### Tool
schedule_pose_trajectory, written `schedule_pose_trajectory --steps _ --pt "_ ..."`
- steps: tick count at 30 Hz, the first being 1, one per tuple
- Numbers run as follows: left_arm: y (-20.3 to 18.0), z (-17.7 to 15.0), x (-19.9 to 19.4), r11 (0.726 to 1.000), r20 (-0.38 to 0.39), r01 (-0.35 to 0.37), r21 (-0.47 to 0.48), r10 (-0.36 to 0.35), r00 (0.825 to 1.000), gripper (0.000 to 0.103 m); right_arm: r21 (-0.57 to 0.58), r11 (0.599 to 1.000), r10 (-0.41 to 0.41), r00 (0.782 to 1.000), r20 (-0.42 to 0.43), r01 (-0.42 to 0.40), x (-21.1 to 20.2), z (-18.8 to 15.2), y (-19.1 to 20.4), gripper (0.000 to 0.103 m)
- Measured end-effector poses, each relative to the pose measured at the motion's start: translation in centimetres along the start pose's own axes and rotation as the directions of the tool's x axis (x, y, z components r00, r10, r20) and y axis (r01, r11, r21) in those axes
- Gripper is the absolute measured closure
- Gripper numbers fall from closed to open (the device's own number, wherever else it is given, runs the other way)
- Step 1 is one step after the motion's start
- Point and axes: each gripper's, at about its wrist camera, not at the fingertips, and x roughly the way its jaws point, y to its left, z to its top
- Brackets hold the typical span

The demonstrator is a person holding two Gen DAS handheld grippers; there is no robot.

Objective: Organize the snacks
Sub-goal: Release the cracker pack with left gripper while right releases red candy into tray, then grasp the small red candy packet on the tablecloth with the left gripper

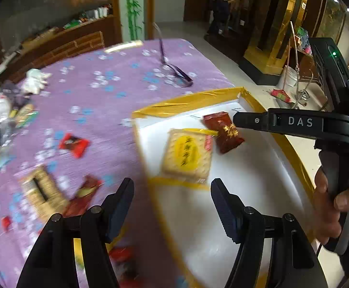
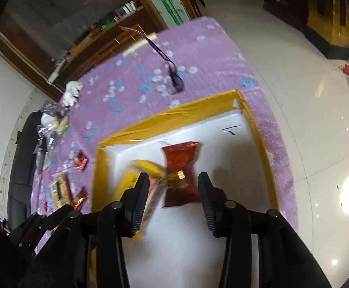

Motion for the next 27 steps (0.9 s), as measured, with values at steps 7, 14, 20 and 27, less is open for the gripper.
schedule_pose_trajectory --steps 7,14,20,27 --pt "5.7 -2.6 -5.8 0.997 0.062 -0.016 -0.078 0.021 0.998 0.033 -0.093 0.978 0.182 0.982 -0.05 -0.186 -1.2 -3.6 6.3 0.06" --pt "12.7 -6.1 -6.9 0.995 0.081 -0.014 -0.102 0.022 0.996 0.033 -0.158 0.976 0.14 0.989 -0.054 -0.147 -2.8 -6.5 11.0 0.06" --pt "18.4 -8.7 -6.1 0.992 0.046 0.004 -0.123 0.001 0.999 0.033 -0.156 0.981 0.108 0.991 -0.082 -0.12 -2.5 -8.9 13.9 0.057" --pt "21.9 -9.2 -6.0 0.972 0.04 -0.042 -0.233 0.053 0.998 0.033 -0.164 0.968 0.165 0.973 -0.164 -0.192 -1.8 -11.2 15.2 0.056"
